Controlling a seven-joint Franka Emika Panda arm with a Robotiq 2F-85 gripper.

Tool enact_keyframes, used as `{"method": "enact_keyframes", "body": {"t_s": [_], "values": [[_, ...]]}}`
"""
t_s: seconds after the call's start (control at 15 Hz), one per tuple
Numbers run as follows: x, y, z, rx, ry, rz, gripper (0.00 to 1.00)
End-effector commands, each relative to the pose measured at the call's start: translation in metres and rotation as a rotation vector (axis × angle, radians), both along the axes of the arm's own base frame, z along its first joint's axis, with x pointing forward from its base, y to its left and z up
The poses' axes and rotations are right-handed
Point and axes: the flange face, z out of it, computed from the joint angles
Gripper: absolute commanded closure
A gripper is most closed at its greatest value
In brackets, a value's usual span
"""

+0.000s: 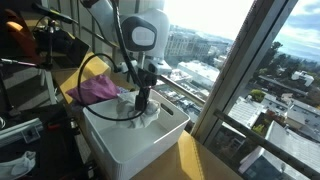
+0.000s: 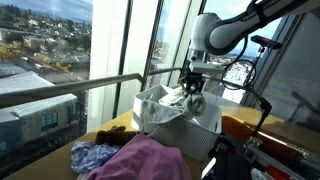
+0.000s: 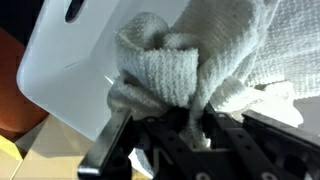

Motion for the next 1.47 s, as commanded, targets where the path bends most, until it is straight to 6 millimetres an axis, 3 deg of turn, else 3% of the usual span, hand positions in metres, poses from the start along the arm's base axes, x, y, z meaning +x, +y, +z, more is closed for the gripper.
{"method": "enact_keyframes", "body": {"t_s": [0.0, 0.2, 0.4, 0.47, 0.53, 0.67, 0.87, 1.07, 1.2, 1.4], "values": [[-0.003, -0.017, -0.006, -0.049, -0.001, -0.013, 0.95], [-0.003, -0.015, -0.018, -0.067, 0.016, -0.01, 0.95], [-0.004, 0.002, -0.031, -0.059, 0.029, -0.001, 0.93], [-0.005, 0.009, -0.034, -0.055, 0.031, 0.004, 0.57], [-0.008, 0.02, -0.034, -0.055, 0.031, 0.012, 0.55], [-0.01, 0.035, -0.03, -0.048, 0.026, 0.024, 0.41], [-0.012, 0.059, -0.002, -0.03, -0.014, 0.046, 0.19], [-0.019, 0.115, 0.049, -0.01, -0.098, 0.112, 0.01], [-0.023, 0.163, 0.074, 0.003, -0.153, 0.185, 0.0], [-0.04, 0.255, 0.093, 0.046, -0.199, 0.314, 0.0]]}}
